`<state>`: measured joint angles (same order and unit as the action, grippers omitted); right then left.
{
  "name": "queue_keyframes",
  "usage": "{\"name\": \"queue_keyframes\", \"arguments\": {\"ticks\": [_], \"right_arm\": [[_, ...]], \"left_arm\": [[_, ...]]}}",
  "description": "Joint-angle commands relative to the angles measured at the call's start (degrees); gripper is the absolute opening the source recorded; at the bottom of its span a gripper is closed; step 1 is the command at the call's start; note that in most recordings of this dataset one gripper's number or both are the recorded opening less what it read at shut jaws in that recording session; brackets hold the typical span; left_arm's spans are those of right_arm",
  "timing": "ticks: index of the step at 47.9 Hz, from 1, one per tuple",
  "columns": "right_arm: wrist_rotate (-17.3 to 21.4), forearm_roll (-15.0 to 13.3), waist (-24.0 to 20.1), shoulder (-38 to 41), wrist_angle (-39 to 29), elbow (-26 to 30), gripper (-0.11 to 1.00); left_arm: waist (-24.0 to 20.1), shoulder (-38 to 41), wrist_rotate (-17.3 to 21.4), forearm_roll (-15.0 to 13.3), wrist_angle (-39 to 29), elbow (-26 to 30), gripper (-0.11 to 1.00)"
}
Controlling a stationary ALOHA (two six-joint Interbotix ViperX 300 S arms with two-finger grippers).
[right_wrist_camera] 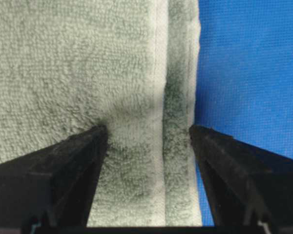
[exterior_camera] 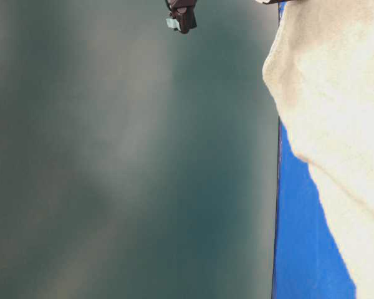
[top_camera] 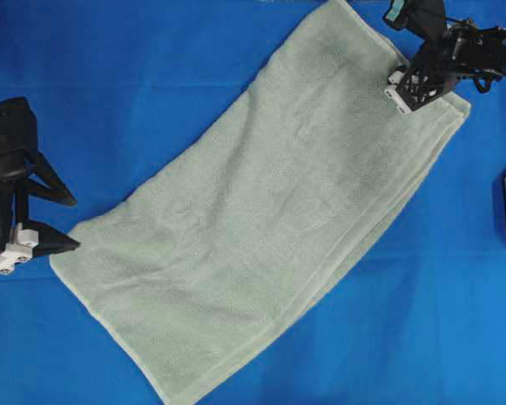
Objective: Fold a bath towel.
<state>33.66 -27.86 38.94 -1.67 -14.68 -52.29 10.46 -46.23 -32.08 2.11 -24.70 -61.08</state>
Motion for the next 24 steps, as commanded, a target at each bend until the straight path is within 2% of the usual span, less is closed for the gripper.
{"name": "queue_keyframes", "arguments": {"ticks": [1, 5, 13, 21, 24], "right_arm": [[0.00, -0.09, 0.26, 1.23, 0.44, -0.35, 0.66], [0.09, -0.09, 0.26, 1.14, 0.35, -0.44, 0.57], [0.35, 0.35, -0.70, 0.70, 0.26, -0.44, 0.18], [0.70, 1.23, -1.85, -2.72, -2.55, 0.18, 0.16], [0.79, 2.37, -3.25, -5.71, -4.92, 0.79, 0.16]], "left_arm": [[-0.26, 0.18, 0.00, 0.18, 0.35, 0.97, 0.82], [-0.26, 0.09, 0.00, 0.18, 0.35, 0.97, 0.82], [-0.26, 0.00, 0.09, 0.26, 0.35, 0.97, 0.82], [-0.26, 0.00, 0.26, 0.18, 0.18, 1.05, 0.82], [-0.18, 0.00, 0.26, 0.18, 0.18, 1.14, 0.82]]}}
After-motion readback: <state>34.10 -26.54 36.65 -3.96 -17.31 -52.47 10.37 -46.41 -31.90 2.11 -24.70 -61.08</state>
